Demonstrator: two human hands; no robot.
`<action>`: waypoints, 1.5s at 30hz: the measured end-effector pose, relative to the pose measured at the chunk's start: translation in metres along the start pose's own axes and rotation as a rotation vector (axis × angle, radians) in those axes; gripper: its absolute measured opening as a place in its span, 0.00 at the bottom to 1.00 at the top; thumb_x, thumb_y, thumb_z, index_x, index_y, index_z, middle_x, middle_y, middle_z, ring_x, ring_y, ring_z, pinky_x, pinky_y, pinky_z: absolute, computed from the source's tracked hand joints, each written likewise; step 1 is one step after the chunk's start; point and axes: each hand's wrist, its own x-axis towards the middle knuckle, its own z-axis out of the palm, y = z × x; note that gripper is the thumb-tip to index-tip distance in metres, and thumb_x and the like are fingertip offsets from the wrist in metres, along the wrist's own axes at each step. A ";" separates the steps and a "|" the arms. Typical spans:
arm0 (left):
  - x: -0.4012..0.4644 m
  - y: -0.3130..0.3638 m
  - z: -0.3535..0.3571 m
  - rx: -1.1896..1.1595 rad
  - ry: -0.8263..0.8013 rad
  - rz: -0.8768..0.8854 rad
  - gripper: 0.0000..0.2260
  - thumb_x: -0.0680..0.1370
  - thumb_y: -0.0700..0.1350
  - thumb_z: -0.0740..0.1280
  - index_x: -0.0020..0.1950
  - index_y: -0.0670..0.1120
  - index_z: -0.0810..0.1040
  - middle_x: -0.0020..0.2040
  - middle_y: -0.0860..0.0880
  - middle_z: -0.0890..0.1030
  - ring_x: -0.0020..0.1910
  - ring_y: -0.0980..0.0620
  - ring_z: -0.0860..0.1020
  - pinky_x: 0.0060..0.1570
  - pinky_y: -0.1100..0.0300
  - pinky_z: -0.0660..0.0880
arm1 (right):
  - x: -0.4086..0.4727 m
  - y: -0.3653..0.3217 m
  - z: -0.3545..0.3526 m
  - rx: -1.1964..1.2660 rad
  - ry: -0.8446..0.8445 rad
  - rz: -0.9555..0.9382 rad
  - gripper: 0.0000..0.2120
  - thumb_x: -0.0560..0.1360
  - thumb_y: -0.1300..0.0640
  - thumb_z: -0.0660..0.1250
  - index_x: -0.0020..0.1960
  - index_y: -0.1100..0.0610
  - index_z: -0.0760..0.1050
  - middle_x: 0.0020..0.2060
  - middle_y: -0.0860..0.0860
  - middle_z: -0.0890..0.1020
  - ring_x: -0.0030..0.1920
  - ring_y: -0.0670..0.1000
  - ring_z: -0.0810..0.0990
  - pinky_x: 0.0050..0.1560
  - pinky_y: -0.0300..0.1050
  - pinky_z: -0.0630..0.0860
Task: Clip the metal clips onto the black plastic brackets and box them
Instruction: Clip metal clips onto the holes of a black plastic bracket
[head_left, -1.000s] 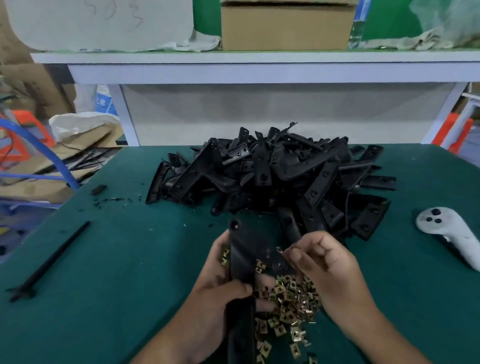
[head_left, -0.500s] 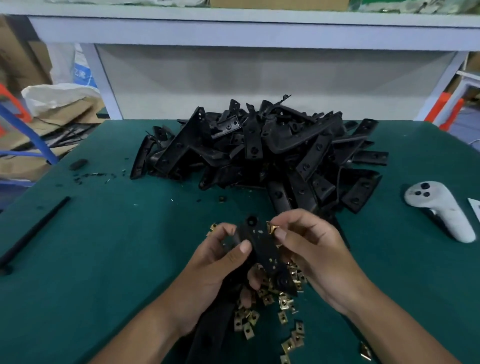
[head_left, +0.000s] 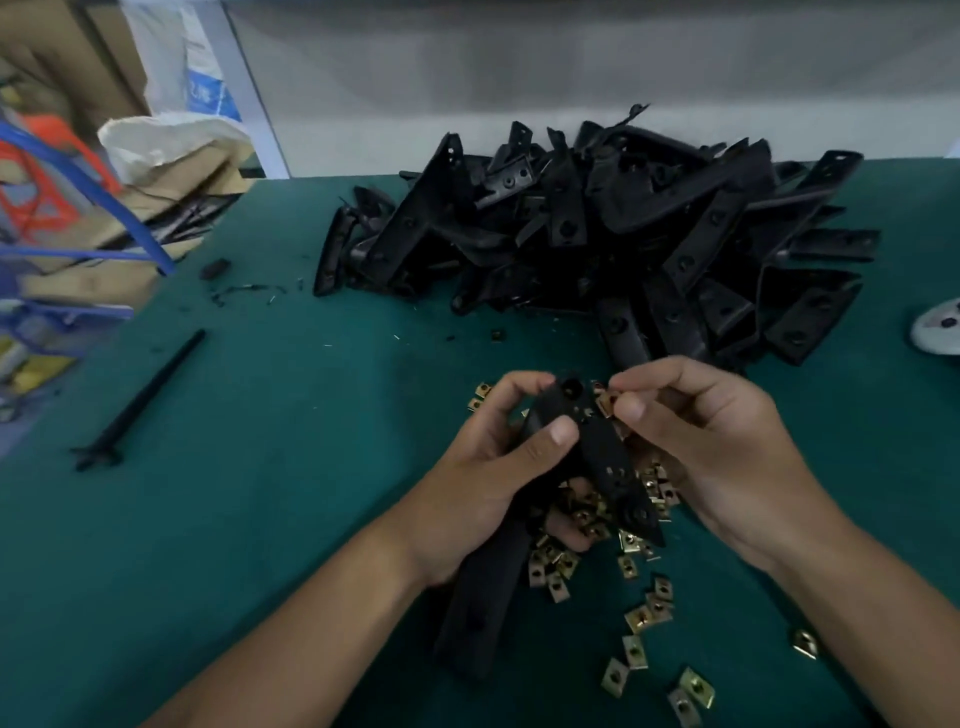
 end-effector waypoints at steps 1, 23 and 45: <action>0.000 0.000 0.000 0.003 -0.008 0.000 0.09 0.82 0.46 0.67 0.61 0.50 0.72 0.52 0.43 0.80 0.45 0.47 0.82 0.40 0.55 0.82 | 0.000 0.000 0.000 -0.009 0.012 -0.015 0.09 0.64 0.50 0.77 0.44 0.49 0.86 0.36 0.50 0.85 0.38 0.45 0.83 0.40 0.35 0.79; 0.000 0.002 0.002 0.002 -0.067 -0.017 0.07 0.82 0.46 0.65 0.59 0.50 0.73 0.47 0.44 0.81 0.41 0.48 0.81 0.32 0.56 0.81 | -0.002 -0.002 0.003 -0.073 0.074 -0.116 0.05 0.68 0.63 0.75 0.44 0.59 0.84 0.38 0.53 0.87 0.37 0.46 0.85 0.38 0.34 0.80; -0.001 0.003 0.009 -0.038 -0.041 -0.027 0.08 0.81 0.46 0.66 0.59 0.49 0.72 0.45 0.44 0.80 0.39 0.49 0.79 0.29 0.57 0.80 | -0.003 0.003 0.000 -0.090 0.039 -0.106 0.06 0.69 0.52 0.77 0.45 0.51 0.86 0.38 0.50 0.86 0.39 0.44 0.84 0.42 0.34 0.79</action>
